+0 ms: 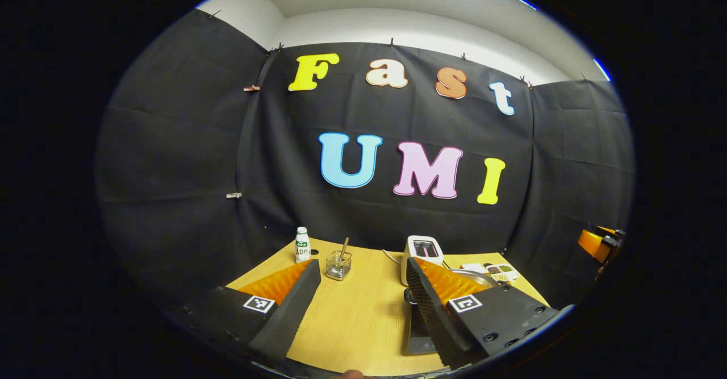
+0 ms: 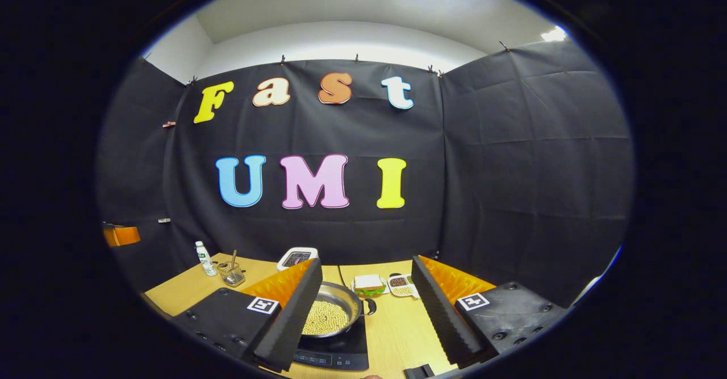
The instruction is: First push the handle of the pot to place it horizontally, then grasp the pot with both hands and set it on the induction cooktop.
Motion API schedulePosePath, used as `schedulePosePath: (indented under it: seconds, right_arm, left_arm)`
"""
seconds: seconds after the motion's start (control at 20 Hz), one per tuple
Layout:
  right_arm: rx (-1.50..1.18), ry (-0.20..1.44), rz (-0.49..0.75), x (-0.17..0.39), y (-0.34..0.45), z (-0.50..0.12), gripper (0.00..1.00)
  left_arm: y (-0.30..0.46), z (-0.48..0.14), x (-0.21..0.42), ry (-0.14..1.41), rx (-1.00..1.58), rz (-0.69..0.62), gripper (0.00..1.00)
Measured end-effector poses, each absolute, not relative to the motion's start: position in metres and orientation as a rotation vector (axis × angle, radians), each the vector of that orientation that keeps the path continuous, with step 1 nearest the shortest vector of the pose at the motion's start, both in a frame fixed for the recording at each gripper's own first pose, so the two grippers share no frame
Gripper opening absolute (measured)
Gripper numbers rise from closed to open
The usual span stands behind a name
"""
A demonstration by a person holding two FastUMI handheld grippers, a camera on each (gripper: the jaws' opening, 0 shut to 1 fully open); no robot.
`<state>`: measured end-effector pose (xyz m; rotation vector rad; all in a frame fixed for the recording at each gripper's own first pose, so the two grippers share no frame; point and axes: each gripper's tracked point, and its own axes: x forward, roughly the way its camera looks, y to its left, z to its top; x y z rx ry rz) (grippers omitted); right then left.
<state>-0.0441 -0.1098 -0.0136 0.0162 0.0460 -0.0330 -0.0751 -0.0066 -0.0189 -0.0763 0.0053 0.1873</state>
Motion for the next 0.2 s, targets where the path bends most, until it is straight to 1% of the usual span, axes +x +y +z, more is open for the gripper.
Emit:
schedulePosePath:
  seconds: [0.2]
  right_arm:
    - [0.019, 0.062, -0.028, -0.0463, -0.1101, -0.0174, 0.98]
  left_arm:
    - [-0.0082, -0.0152, -0.0795, -0.007, -0.022, 0.183, 0.95]
